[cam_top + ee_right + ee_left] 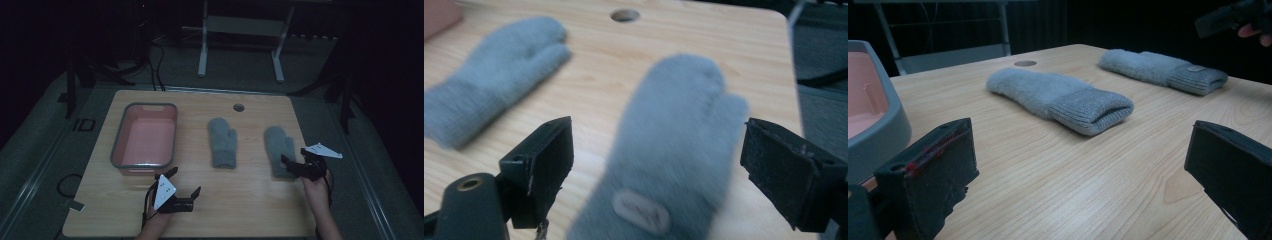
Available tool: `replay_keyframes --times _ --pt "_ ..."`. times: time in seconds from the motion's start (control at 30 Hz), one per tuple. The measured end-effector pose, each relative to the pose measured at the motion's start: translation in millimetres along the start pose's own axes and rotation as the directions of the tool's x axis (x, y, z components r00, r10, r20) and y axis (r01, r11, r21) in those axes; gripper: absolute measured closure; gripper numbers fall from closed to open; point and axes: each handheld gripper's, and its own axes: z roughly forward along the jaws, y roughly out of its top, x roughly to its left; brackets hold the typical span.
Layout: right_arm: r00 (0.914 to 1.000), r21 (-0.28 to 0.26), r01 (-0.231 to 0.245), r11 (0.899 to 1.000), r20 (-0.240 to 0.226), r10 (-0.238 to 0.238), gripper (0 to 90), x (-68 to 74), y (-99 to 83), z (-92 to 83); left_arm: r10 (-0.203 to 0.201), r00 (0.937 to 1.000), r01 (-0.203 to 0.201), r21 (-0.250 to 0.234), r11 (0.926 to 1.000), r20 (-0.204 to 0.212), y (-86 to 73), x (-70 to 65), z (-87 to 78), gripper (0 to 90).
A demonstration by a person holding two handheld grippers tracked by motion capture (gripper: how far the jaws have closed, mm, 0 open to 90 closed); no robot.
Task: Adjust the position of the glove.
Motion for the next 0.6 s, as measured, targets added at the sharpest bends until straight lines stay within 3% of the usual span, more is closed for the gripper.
replay_keyframes --times 0.07,0.23,0.37,0.47,0.6 --pt "0.9995 -0.002 0.007 1.0 -0.032 -0.007 13.6 3.3 7.7 5.3 0.003 1.0 -0.003 0.0 1.0 -0.001 0.0 -0.2 -0.2 0.6" --pt "0.996 -0.006 0.069 0.998 -0.057 -0.069 13.5 17.9 25.1 15.6 0.0 1.0 0.0 0.001 1.0 -0.001 -0.1 0.0 -0.4 0.6" --pt "0.9952 -0.018 0.064 0.998 -0.073 -0.066 13.6 22.9 31.5 18.5 0.0 1.0 0.0 0.0 1.0 0.0 -0.1 0.1 -0.4 0.6" --pt "0.9955 -0.032 0.047 0.998 -0.081 -0.049 13.7 34.4 41.3 27.1 0.001 1.0 -0.001 0.0 1.0 0.002 -0.1 0.1 -0.5 0.6" --pt "0.993 -0.026 0.067 0.997 -0.096 -0.069 13.7 43.9 46.8 35.2 -0.001 1.0 0.001 0.001 1.0 0.002 -0.1 0.4 -0.5 0.6"
